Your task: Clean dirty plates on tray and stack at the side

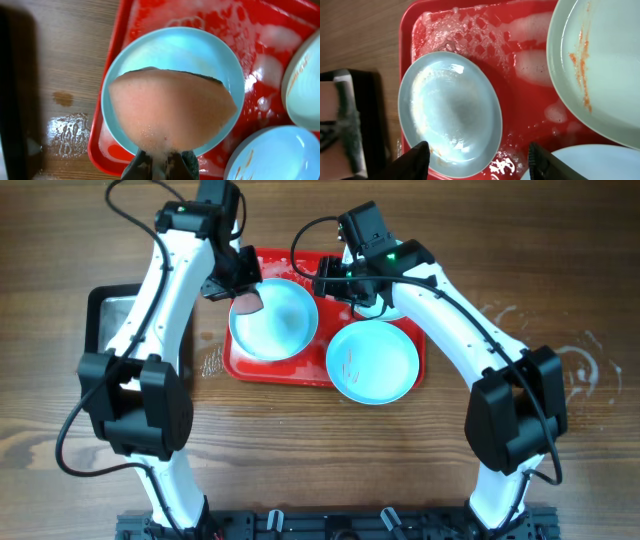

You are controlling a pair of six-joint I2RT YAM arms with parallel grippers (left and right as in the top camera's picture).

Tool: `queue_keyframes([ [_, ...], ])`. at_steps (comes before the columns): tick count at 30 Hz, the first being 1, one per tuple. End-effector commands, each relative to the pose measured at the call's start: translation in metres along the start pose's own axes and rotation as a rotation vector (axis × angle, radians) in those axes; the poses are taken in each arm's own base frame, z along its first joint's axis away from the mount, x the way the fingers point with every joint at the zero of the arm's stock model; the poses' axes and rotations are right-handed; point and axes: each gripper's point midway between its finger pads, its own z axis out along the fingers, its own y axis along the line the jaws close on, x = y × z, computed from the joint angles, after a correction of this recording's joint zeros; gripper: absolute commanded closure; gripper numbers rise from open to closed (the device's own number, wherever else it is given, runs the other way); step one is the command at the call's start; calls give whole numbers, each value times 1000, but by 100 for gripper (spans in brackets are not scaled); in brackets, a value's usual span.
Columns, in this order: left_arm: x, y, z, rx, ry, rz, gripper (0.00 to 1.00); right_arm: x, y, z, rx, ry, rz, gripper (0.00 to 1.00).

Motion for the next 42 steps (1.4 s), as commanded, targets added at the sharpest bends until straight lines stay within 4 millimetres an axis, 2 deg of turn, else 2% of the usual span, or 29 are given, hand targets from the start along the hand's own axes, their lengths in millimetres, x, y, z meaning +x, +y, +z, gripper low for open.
queue_keyframes([
  [1,-17,21,-21,3,-68,-169,96,15,-12,29,82,24,-31,38],
  [7,-29,22,-47,45,-152,-176,96,27,-18,64,99,59,13,40],
  [13,-40,15,-81,98,-264,-164,96,36,-31,94,122,94,29,50],
  [18,-40,15,-82,100,-268,-164,96,44,-34,107,129,111,43,63],
  [20,-40,15,-82,100,-268,-164,96,45,-33,111,126,110,45,72],
  [25,-40,15,-82,100,-269,-164,96,52,-31,119,131,120,53,84],
  [28,-40,15,-82,100,-270,-164,96,55,-29,120,124,133,51,95],
  [30,-40,15,-83,98,-272,-165,96,60,-27,119,105,158,41,96],
  [33,-40,15,-82,97,-270,-165,96,54,-22,109,77,156,33,96],
  [36,-39,16,-82,95,-267,-165,96,36,-14,83,49,109,9,96],
  [39,-39,16,-82,95,-267,-165,96,13,-5,37,16,41,4,96],
  [42,-39,15,-82,96,-266,-164,96,-8,-5,-17,-7,-31,28,96],
])
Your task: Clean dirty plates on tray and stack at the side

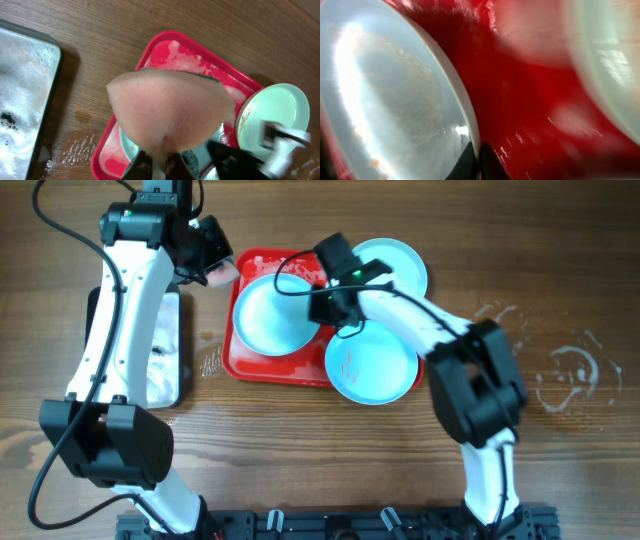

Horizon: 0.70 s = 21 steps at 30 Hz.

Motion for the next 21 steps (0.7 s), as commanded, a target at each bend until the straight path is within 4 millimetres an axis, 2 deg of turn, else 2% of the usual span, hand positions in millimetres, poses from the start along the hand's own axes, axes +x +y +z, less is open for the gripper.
queue_keyframes([
  [1,-5,-2,-8,5,-26,-13,96,-39,10,-116,-110,-187,6,96],
  [3,-5,-2,-8,4,-26,-13,96,-44,-1,-146,-106,-228,35,96],
  [5,-4,-2,-8,4,-26,-13,96,-50,-30,-179,-57,-276,112,96],
  [8,-4,-2,-8,4,-26,-13,96,-51,-86,-209,74,-326,287,96],
  [12,-5,-2,-8,4,-26,-13,96,-50,-155,-231,217,-349,468,96],
  [16,-5,-2,-8,1,-26,-13,96,-48,-212,-243,271,-350,605,96],
  [18,-4,-1,-8,0,-26,-13,96,-43,-241,-246,297,-347,676,96],
  [21,-4,-1,-6,-2,-23,-13,96,-23,-285,-248,338,-331,788,96],
])
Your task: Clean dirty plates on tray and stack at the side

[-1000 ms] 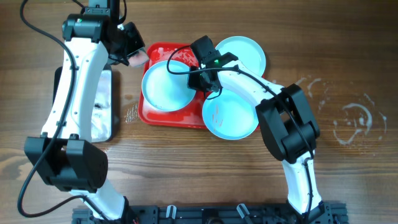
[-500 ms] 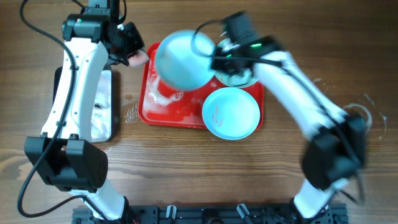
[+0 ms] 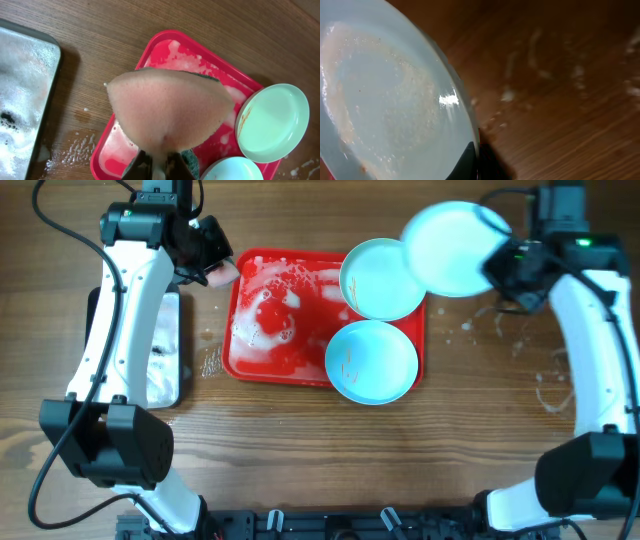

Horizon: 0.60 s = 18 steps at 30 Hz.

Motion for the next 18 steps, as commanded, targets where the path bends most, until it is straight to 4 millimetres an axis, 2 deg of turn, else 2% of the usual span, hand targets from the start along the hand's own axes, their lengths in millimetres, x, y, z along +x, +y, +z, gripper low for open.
queue_keyframes([
  [1,-4,-1,-6,-1,-23,-10,96,-10,-59,12,100,2,134,96],
  [9,-6,3,-6,-24,-36,-11,96,-7,-155,13,134,-80,354,96],
  [14,-7,3,-6,-27,-38,-11,96,0,-188,30,121,-114,439,96],
  [18,-7,3,-6,-26,-38,-11,96,4,-200,54,105,-155,482,96],
])
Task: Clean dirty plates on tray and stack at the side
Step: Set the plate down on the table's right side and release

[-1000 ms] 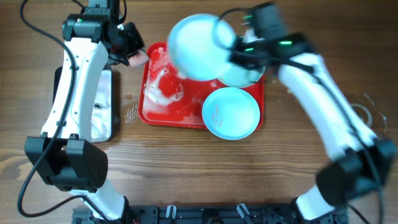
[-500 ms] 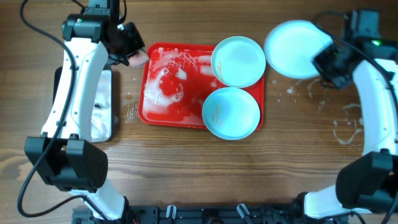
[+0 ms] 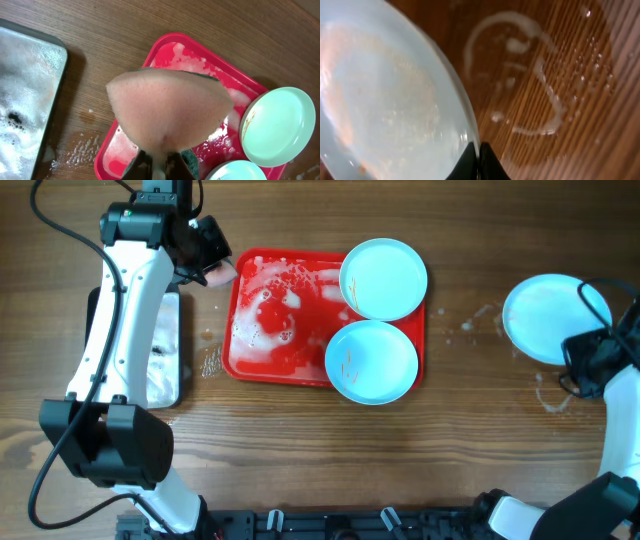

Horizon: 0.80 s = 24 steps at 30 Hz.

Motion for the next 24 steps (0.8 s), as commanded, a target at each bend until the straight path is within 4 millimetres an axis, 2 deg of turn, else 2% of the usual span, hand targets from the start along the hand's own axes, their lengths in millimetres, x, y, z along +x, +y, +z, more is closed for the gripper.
queue_keyframes([
  [1,-4,-1,-6,-5,-24,-10,96,13,-13,21,-7,6,50,96],
  [5,-4,-1,-6,-5,-24,-10,96,11,-16,36,-34,-48,48,96],
  [10,-4,-1,-6,-4,-24,-10,96,2,-20,39,-19,-107,34,94],
  [11,-4,-1,-6,-4,-24,-9,96,1,-18,39,-23,-113,17,89],
  [14,-3,-2,-6,-3,-23,-7,96,0,-16,39,-34,-114,-16,45],
  [15,-3,-3,-6,-3,-23,-6,96,2,-13,39,-46,-106,-33,40],
  [21,-2,-5,-6,0,-21,0,96,23,18,28,-205,16,-213,38],
  [24,-1,-7,-6,1,-20,4,96,51,39,11,-292,108,-309,38],
])
